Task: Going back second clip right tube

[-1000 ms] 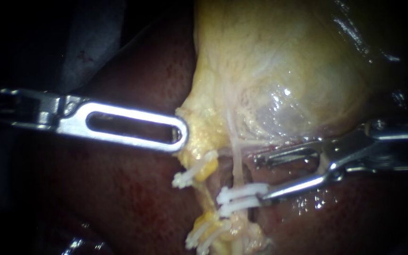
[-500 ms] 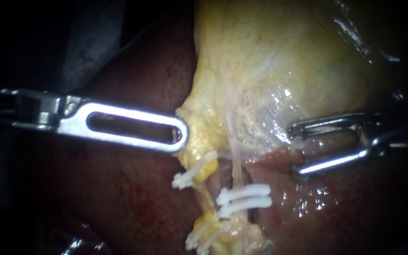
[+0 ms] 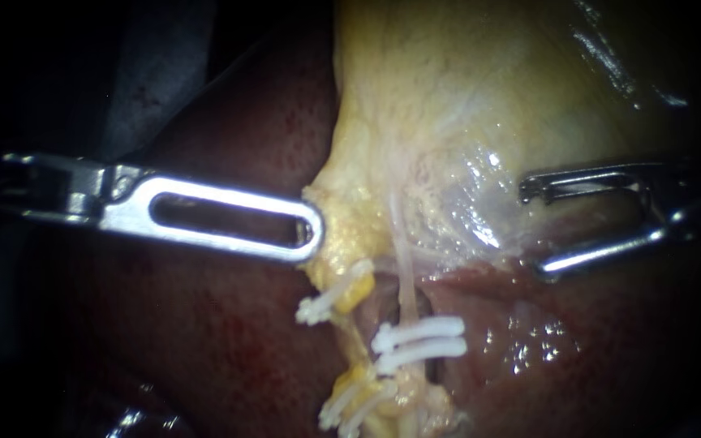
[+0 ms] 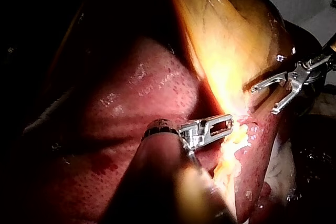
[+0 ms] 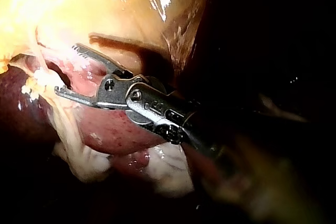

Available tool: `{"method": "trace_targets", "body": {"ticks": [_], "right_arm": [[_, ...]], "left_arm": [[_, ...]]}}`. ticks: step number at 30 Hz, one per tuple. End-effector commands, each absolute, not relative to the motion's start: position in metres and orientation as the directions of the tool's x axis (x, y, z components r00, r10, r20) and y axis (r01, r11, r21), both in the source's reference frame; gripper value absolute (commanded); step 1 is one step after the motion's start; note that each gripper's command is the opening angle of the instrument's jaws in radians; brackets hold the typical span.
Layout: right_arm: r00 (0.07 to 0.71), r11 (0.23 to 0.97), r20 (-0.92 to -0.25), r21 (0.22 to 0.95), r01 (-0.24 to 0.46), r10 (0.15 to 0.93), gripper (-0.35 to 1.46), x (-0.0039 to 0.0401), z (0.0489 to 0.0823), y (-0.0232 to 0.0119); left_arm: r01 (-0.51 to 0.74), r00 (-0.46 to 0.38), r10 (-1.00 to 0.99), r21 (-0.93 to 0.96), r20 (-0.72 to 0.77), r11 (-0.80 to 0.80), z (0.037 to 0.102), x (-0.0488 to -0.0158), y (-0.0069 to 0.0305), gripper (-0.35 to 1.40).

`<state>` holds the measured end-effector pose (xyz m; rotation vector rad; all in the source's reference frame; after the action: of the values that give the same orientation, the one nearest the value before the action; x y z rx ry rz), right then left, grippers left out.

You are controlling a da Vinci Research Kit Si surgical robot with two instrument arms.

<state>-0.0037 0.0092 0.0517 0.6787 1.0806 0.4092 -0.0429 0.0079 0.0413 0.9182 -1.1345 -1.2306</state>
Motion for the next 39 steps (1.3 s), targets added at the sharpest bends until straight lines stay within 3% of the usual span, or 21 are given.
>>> {"method": "trace_targets", "body": {"ticks": [1,17,30,39], "right_arm": [[0.427,0.730,-0.665,0.683,0.017,0.613,0.57,-0.0038,0.0516,0.0093],[0.427,0.733,-0.669,0.679,0.019,0.609,0.56,-0.0038,0.0516,0.0093],[0.426,0.734,-0.670,0.678,0.018,0.608,0.55,-0.0036,0.0517,0.0091],[0.426,0.735,-0.670,0.678,0.018,0.607,0.55,-0.0036,0.0517,0.0090]], "left_arm": [[0.227,-0.023,-0.989,0.964,0.148,0.139,0.0413,-0.0428,0.0079,-0.35],[0.227,-0.014,-0.987,0.961,0.162,0.154,0.0446,-0.0443,0.0072,-0.35],[0.234,0.049,-0.982,0.954,0.183,0.189,0.0498,-0.0488,0.0039,-0.35],[0.232,0.056,-0.982,0.954,0.179,0.188,0.0505,-0.0489,0.0040,-0.35]]}}
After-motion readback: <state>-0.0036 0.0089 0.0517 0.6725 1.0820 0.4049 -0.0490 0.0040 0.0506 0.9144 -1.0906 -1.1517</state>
